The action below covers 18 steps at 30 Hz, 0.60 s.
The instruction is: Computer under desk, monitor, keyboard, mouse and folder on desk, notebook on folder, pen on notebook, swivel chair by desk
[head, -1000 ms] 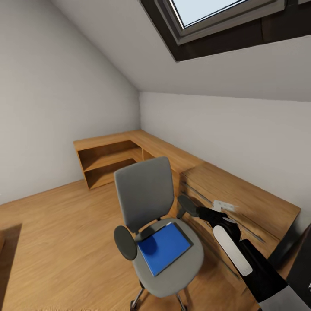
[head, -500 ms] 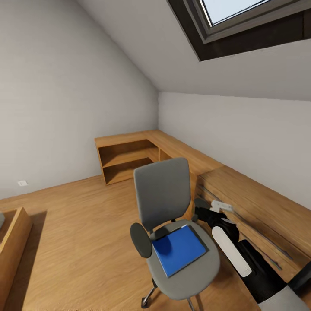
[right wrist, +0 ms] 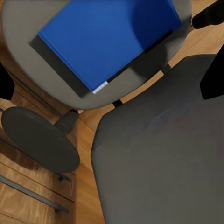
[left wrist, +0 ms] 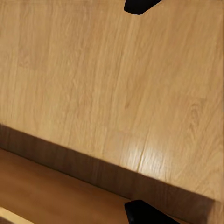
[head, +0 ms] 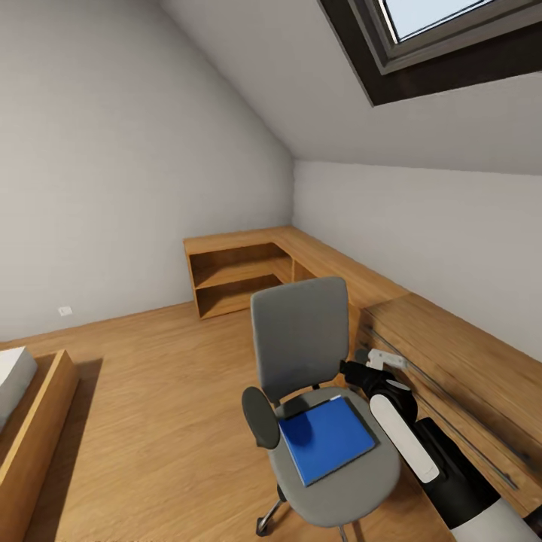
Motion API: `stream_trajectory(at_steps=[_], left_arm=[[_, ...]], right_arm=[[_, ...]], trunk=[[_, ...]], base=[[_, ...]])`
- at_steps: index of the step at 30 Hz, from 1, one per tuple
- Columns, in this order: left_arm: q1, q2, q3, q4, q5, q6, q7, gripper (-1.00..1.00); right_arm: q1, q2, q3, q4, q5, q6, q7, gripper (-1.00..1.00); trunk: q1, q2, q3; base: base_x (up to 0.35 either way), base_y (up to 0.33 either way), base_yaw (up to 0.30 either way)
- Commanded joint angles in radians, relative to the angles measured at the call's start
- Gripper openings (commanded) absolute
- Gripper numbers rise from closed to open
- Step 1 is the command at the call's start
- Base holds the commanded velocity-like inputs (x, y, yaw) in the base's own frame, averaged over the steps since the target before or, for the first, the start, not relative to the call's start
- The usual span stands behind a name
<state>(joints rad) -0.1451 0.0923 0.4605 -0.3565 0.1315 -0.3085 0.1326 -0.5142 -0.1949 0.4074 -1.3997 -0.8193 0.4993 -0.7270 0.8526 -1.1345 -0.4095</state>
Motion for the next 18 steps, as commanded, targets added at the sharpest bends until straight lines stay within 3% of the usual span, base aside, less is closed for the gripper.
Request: stream_trajectory(at_steps=[1,18], left_arm=[[0.0,0.0,-0.002,0.0,0.01,-0.007,0.0,1.0],[-0.001,-0.001,-0.002,0.001,0.01,-0.015,0.004,1.0]], right_arm=[[-0.001,-0.001,0.002,-0.001,-0.007,0.002,-0.008,1.0],[-0.001,0.0,0.004,-0.002,-0.012,0.001,-0.005,1.0]], trunk=[[0.004,-0.008,-0.004],[0.069,-0.127,-0.058]], base=[[0.0,0.0,0.009],[0.0,0.0,0.001]])
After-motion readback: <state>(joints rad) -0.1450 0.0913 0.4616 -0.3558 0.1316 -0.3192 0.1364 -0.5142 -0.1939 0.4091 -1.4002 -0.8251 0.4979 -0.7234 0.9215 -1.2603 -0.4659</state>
